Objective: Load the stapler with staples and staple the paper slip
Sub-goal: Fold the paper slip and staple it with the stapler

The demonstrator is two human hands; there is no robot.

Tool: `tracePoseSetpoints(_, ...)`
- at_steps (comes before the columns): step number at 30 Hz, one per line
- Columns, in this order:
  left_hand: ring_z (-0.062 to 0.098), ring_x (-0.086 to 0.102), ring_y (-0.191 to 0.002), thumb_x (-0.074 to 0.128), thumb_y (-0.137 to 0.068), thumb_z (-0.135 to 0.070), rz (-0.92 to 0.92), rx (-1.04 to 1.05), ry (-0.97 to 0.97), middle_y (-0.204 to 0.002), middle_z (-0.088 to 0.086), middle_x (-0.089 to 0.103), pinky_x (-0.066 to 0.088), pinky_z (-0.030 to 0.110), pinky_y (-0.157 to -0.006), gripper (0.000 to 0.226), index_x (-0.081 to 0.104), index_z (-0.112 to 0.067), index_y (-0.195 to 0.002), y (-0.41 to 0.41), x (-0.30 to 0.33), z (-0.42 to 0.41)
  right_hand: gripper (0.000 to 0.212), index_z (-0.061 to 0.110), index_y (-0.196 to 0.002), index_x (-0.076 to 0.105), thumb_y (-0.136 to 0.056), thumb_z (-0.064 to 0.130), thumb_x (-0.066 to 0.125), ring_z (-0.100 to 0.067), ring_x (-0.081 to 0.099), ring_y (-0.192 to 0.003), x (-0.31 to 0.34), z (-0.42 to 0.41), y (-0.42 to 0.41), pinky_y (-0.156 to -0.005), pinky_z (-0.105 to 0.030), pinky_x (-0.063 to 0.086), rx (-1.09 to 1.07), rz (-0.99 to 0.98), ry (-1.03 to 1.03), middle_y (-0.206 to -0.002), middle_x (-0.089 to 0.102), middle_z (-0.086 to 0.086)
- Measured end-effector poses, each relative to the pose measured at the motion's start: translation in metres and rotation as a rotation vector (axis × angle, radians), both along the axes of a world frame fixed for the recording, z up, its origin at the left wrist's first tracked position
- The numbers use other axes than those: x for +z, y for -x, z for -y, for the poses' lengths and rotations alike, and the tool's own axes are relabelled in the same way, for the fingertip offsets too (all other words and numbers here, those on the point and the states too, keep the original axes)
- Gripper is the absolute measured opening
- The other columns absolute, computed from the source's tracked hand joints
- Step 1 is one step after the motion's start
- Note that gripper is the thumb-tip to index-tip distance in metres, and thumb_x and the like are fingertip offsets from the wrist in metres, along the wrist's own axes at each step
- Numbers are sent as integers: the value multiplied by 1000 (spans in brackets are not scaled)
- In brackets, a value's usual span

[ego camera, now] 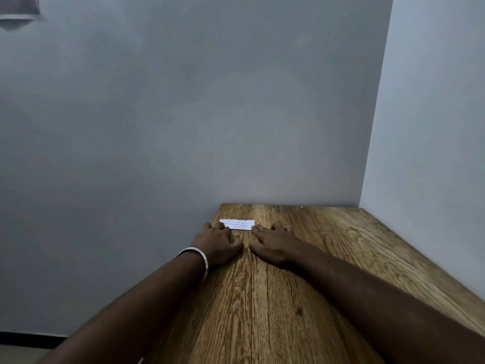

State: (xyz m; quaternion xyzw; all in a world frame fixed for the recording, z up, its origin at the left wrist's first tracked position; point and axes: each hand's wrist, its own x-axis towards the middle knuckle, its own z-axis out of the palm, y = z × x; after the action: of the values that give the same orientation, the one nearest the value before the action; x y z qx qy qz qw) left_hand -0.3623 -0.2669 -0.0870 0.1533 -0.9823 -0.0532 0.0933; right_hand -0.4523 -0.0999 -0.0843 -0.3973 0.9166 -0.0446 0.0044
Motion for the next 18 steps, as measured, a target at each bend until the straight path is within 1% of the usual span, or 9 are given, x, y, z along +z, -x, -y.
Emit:
tracePoseSetpoints(2, 30, 39, -125, 35, -90, -58, 5, 0, -3, -132, 3, 51, 44, 48, -99, 50, 60, -21, -112, -1, 0, -1, 76, 25, -160, 13, -93, 62, 20, -33, 2, -153, -1, 1, 1, -119, -59, 1, 0, 0, 10, -168, 14, 2)
tracePoseSetpoints(7, 29, 40, -124, 36, -90, -58, -29, 15, -13, -131, 2, 52, 44, 46, -98, 49, 61, -21, -109, -1, -2, -1, 79, 25, -159, 14, -91, 65, 18, -34, 4, -153, -5, 1, 3, -119, -59, 1, -2, -12, 16, -167, 15, 2)
tracePoseSetpoints(10, 27, 41, -124, 35, -89, -60, -35, 32, 19, -130, -1, 53, 42, 47, -95, 48, 61, -24, -105, -1, -3, -1, 79, 24, -160, 11, -92, 65, 18, -34, 2, -153, -5, 2, 4, -119, -60, 0, -6, -11, 3, -168, 13, 1)
tracePoseSetpoints(13, 27, 42, -125, 33, -89, -62, -29, 42, 41, -132, -1, 51, 38, 49, -95, 50, 60, -24, -108, 0, -4, -2, 78, 25, -160, 8, -94, 64, 18, -34, 1, -153, -5, 1, 2, -119, -59, -1, -15, 1, 1, -168, 10, 1)
tracePoseSetpoints(18, 28, 50, -119, 35, -89, -62, -94, 77, 64, -133, 2, 50, 35, 48, -97, 49, 66, -26, -99, -7, -3, -8, 76, 23, -160, 3, -98, 63, 19, -32, 2, -154, -2, -1, -5, -120, -57, 5, -25, 20, -12, -169, 2, 2)
